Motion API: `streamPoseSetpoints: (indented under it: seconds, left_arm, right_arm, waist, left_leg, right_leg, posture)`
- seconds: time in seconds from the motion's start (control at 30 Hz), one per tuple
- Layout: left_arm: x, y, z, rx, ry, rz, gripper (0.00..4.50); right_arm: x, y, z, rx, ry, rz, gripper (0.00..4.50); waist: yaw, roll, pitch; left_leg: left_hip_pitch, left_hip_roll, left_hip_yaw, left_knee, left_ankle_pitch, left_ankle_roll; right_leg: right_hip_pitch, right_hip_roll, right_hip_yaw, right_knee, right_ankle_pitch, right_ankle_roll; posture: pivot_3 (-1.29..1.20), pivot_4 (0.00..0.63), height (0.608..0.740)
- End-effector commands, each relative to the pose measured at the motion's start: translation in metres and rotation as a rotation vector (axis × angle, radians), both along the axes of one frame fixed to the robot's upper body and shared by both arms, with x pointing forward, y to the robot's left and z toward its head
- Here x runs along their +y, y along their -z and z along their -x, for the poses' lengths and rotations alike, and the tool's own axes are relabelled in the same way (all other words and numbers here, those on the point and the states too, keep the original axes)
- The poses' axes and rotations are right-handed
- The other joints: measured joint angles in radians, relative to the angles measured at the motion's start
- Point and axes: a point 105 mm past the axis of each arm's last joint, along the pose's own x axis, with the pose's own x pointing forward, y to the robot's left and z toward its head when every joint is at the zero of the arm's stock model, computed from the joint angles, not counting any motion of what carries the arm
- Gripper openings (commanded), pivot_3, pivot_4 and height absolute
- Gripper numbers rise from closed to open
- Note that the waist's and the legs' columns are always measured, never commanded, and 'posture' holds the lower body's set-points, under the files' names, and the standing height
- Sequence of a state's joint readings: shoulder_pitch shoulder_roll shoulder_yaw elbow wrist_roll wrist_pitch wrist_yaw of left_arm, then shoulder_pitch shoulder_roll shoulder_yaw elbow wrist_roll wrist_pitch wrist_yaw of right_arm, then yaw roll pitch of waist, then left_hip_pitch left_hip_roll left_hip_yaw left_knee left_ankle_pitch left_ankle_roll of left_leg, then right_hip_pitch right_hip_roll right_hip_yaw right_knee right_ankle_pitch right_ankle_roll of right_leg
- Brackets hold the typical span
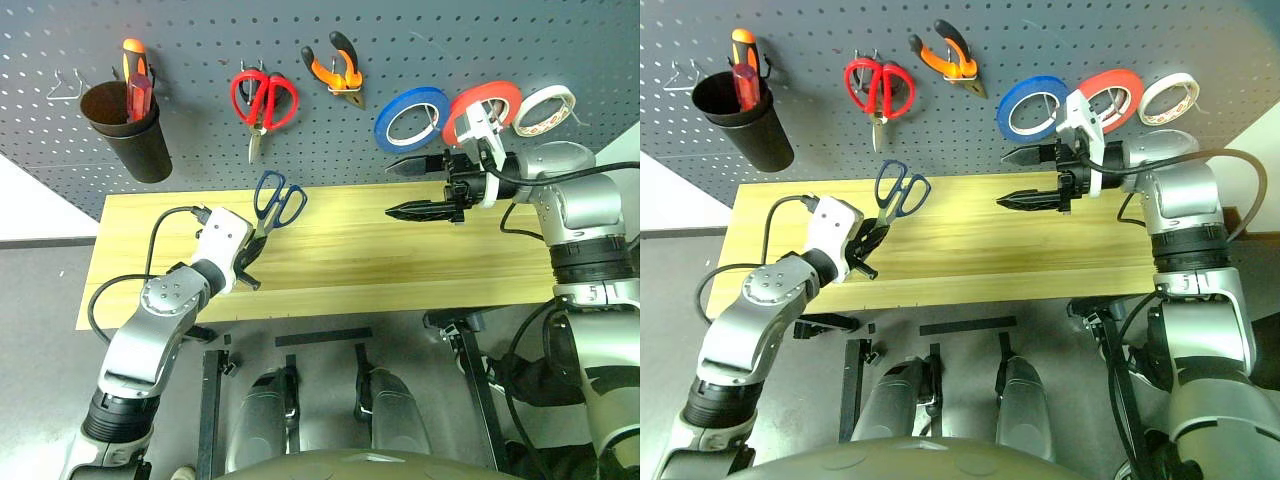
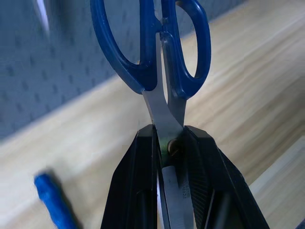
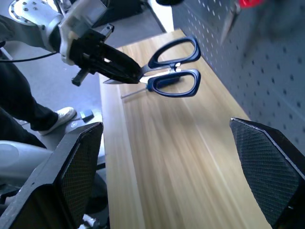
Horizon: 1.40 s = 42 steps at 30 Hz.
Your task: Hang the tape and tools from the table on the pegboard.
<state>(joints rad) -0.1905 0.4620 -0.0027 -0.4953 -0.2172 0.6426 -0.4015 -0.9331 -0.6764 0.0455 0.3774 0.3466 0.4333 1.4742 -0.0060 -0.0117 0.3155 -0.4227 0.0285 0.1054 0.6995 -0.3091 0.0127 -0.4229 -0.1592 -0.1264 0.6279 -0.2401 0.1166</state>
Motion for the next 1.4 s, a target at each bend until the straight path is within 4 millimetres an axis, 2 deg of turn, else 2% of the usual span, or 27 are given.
streamPoseSetpoints:
  seconds: [0.03, 0.23, 0.43, 0.67, 0.93, 1.3, 1.4]
  left_arm:
    - [-0.01, -0.034, 0.016, -0.191, 0.109, 0.038, 0.73]
    - [-0.015, -0.065, 0.019, -0.404, 0.143, 0.08, 0.73]
    - [-0.013, -0.081, 0.013, -0.474, 0.146, 0.173, 0.73]
    - [0.001, -0.078, -0.005, -0.391, 0.161, 0.231, 0.73]
    - [0.01, -0.066, -0.023, -0.326, 0.194, 0.198, 0.73]
    - [0.025, -0.05, -0.045, -0.286, 0.15, 0.19, 0.73]
    - [0.028, -0.046, -0.061, -0.252, 0.125, 0.186, 0.73]
  right_arm:
    - [-0.001, -0.025, 0.007, -0.074, -0.017, -0.077, 4.5]
    - [0.002, -0.052, 0.011, -0.059, -0.009, -0.225, 4.5]
    - [0.003, -0.056, 0.014, -0.077, 0.002, -0.237, 4.5]
    - [0.003, -0.053, 0.013, -0.085, 0.032, -0.237, 4.5]
    - [0.003, -0.049, 0.01, -0.092, 0.061, -0.231, 4.5]
    - [-0.002, -0.045, 0.007, -0.102, 0.105, -0.21, 4.5]
    - [-0.003, -0.044, 0.004, -0.108, 0.121, -0.208, 4.5]
  waist:
    - [0.0, -0.001, -0.001]
    - [0.009, -0.001, -0.023]
    - [0.017, -0.002, -0.048]
    - [0.017, -0.003, -0.063]
    - [0.015, -0.003, -0.066]
    - [0.011, -0.003, -0.067]
    - [0.01, -0.002, -0.068]
  left_leg:
    - [-0.001, 0.0, 0.0, 0.0, 0.0, 0.0]
    - [-0.003, -0.002, 0.0, 0.0, 0.0, 0.0]
    - [-0.003, -0.002, 0.001, 0.0, 0.0, 0.0]
    - [-0.003, -0.002, 0.001, 0.001, 0.0, 0.0]
    - [-0.003, -0.002, 0.001, 0.001, 0.0, 0.0]
    - [-0.003, -0.002, 0.001, 0.001, 0.001, -0.001]
    - [-0.003, -0.002, 0.001, 0.001, 0.001, -0.001]
  right_leg:
    - [0.0, 0.0, -0.001, 0.0, 0.0, 0.0]
    - [-0.002, 0.001, -0.003, 0.0, 0.0, 0.0]
    - [-0.002, 0.001, -0.003, 0.0, 0.0, 0.0]
    - [-0.002, 0.002, -0.002, 0.0, 0.0, 0.0]
    - [-0.002, 0.003, -0.002, 0.0, 0.0, 0.0]
    - [-0.002, 0.003, -0.002, 0.0, 0.0, 0.0]
    - [-0.002, 0.003, -0.002, 0.001, 0.0, 0.0]
  posture:
    - [0.01, 0.168, 0.74]
    - [0.0, 0.149, 0.74]
    - [0.0, 0.141, 0.74]
    - [-0.02, 0.136, 0.74]
    - [-0.03, 0.14, 0.74]
    - [-0.05, 0.143, 0.74]
    - [-0.05, 0.143, 0.74]
